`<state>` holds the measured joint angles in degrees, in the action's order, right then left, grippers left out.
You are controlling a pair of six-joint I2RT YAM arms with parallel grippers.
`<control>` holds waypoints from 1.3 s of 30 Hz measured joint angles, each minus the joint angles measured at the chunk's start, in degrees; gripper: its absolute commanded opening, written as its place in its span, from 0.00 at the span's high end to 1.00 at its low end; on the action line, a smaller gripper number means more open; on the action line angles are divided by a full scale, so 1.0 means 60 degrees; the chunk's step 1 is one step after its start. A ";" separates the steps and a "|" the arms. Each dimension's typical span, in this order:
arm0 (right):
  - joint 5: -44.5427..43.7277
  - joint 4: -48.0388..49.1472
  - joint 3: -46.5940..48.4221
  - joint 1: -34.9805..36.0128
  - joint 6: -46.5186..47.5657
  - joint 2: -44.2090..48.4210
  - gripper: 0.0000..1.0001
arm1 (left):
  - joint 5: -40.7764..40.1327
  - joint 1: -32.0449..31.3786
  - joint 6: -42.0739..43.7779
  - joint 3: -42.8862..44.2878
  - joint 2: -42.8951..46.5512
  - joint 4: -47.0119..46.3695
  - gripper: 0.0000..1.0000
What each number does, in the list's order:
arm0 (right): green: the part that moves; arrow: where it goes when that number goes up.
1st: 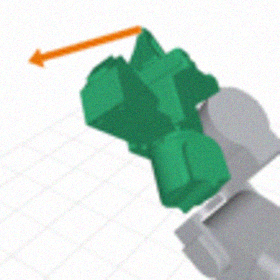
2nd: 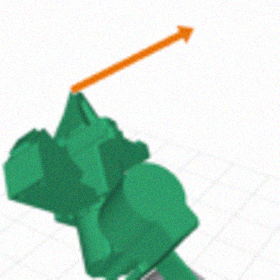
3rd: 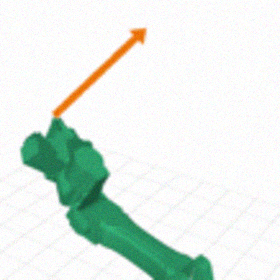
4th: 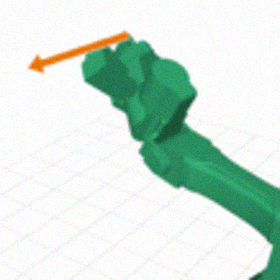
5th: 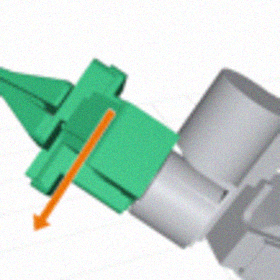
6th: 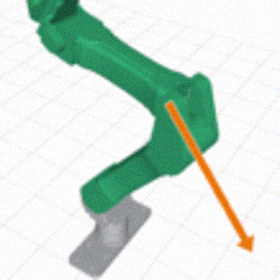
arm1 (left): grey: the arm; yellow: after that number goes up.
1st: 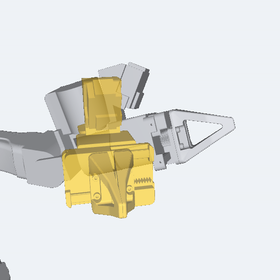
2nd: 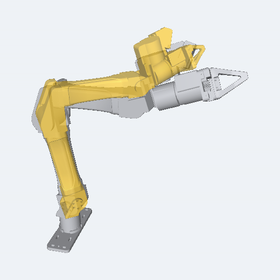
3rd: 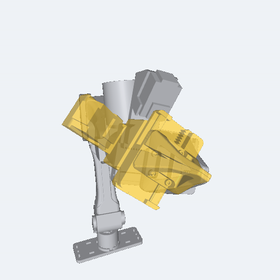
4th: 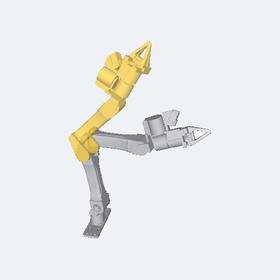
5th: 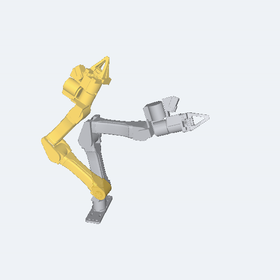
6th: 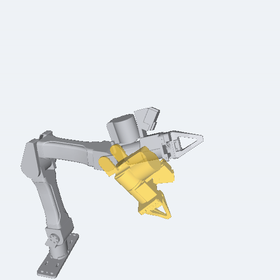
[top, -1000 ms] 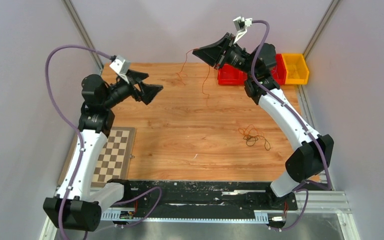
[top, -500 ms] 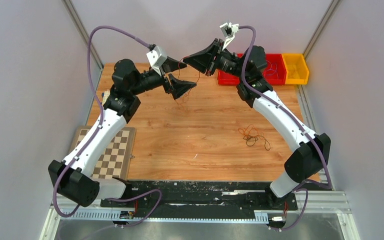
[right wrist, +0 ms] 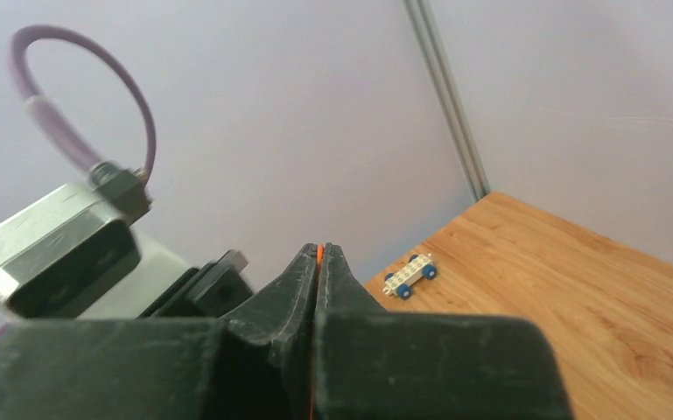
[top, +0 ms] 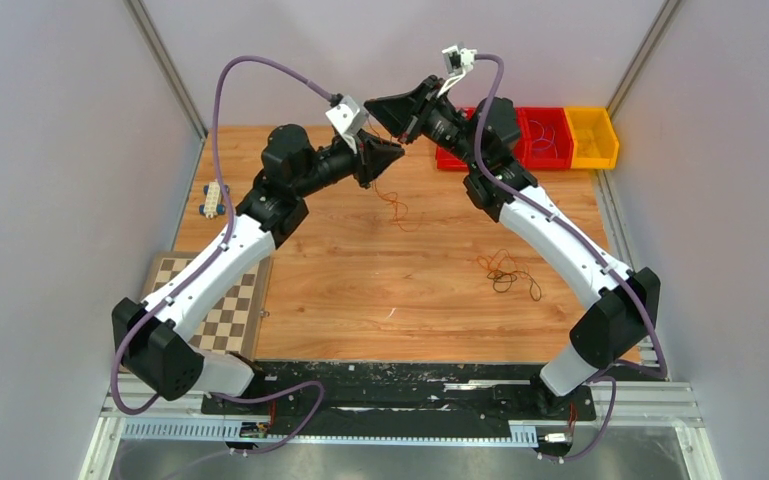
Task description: Untangle the cables
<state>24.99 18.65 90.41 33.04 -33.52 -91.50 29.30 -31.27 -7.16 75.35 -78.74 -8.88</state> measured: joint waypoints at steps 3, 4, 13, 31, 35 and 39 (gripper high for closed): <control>-0.0605 -0.0321 0.0000 0.0098 0.0007 0.0033 0.60 | -0.0568 -0.0200 0.0029 0.0004 -0.0033 0.0153 1.00; -0.0685 -0.0430 0.0000 0.0098 0.0029 0.0044 0.41 | -0.0699 -0.0229 0.0018 0.0004 -0.0040 0.0211 1.00; 0.3738 -0.0087 0.0943 -0.2047 -0.1147 -0.0204 0.00 | 0.2685 0.0834 -0.1421 -0.0379 -0.0047 -0.0597 1.00; 0.8535 -0.0342 0.0142 -0.1406 -0.0623 0.0401 0.10 | 0.8200 0.0641 -0.7949 0.0127 -0.1508 -0.6473 1.00; 0.8612 -0.0062 0.0142 -0.1231 -0.0667 0.0401 0.29 | 0.8331 0.0481 -0.8950 0.0397 -0.1869 -0.7530 1.00; 0.8637 0.0138 0.0164 -0.1217 -0.0747 0.0401 0.42 | 0.8382 0.0477 -0.9694 0.0455 -0.2062 -0.8236 1.00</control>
<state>76.82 19.49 91.39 25.74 -38.00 -89.10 79.59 -28.40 -65.32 78.08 -91.11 -58.30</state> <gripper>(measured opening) 0.666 0.010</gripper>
